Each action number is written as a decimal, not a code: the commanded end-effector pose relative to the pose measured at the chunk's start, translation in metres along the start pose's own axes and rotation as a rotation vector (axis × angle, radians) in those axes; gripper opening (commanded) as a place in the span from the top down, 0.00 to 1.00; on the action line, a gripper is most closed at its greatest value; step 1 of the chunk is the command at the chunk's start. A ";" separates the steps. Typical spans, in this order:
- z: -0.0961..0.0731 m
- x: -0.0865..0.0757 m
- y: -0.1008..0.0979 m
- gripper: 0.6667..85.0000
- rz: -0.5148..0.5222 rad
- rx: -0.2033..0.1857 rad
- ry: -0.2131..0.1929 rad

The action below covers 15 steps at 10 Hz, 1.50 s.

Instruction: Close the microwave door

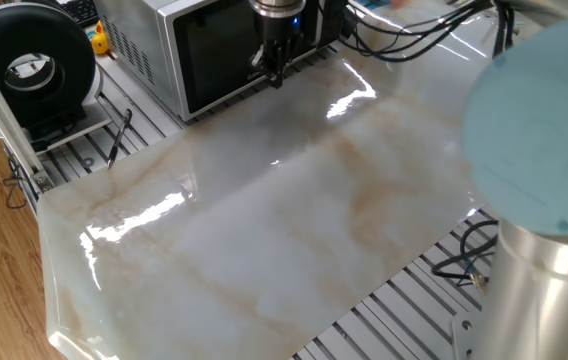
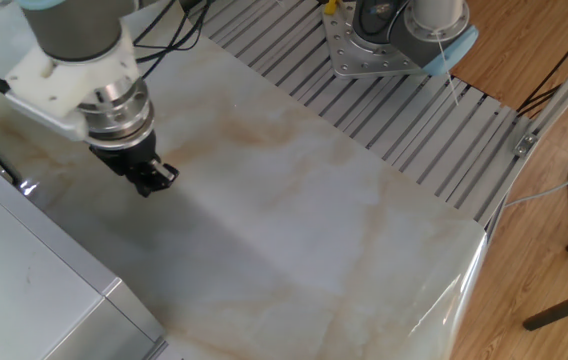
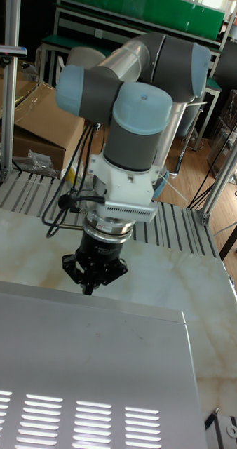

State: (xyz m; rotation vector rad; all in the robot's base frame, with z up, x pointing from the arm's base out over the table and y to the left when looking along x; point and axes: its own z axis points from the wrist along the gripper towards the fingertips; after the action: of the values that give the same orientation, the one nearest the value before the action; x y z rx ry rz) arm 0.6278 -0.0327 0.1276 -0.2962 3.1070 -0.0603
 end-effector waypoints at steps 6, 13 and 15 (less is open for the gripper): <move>-0.063 0.036 0.035 0.99 -0.020 0.020 0.013; -0.041 0.024 0.019 0.99 -0.073 0.026 -0.045; -0.045 0.024 0.020 0.99 -0.068 0.022 -0.044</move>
State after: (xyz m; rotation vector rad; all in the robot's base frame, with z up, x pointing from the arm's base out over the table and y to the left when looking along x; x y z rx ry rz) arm 0.5993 -0.0158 0.1696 -0.4002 3.0578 -0.1073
